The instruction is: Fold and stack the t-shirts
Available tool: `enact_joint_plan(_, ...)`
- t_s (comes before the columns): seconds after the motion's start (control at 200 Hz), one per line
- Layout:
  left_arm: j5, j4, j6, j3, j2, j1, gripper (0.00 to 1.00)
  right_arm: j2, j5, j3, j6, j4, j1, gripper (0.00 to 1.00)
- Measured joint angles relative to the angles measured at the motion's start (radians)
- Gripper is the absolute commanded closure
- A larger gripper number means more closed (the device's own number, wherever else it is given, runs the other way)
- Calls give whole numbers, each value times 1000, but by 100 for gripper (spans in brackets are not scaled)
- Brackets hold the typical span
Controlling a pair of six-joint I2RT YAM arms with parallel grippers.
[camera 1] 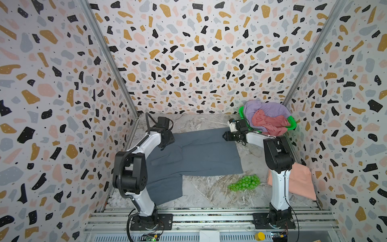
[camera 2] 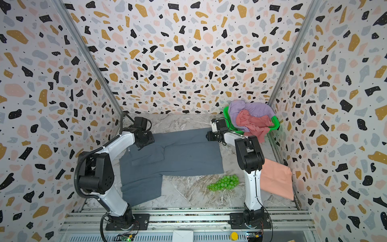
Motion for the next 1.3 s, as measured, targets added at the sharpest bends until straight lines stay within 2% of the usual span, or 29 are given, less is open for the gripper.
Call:
enact_joint_plan(0.165,9,94,-38,-99,19,65,51,9,0,32,0,-10,23,52)
enact_joint_plan(0.375,5,196,-51,-81,146,119,51,81,1,101,-3,-37,35,51)
enact_joint_plan(0.561,24,238,-44,67,261,130,51,198,6,277,8,-50,31,51)
enact_joint_plan(0.696,68,279,-43,233,386,145,51,307,-22,423,53,-11,13,50)
enact_joint_plan(0.901,143,283,-45,537,585,159,53,563,-95,817,162,22,-37,45)
enact_joint_plan(0.986,169,268,-38,579,602,160,50,612,-141,906,192,1,-55,40)
enact_joint_plan(1.041,171,260,-29,553,565,160,46,592,-158,894,187,-25,-61,39)
enact_joint_plan(1.096,166,254,-22,483,491,163,44,523,-163,796,165,-35,-68,39)
enact_joint_plan(1.166,161,235,-12,373,354,166,42,368,-152,593,128,-50,-69,38)
enact_joint_plan(1.212,152,221,-5,317,265,167,34,255,-139,468,108,-58,-65,37)
enact_joint_plan(1.302,118,211,5,192,71,172,31,24,-101,245,80,-55,-45,36)
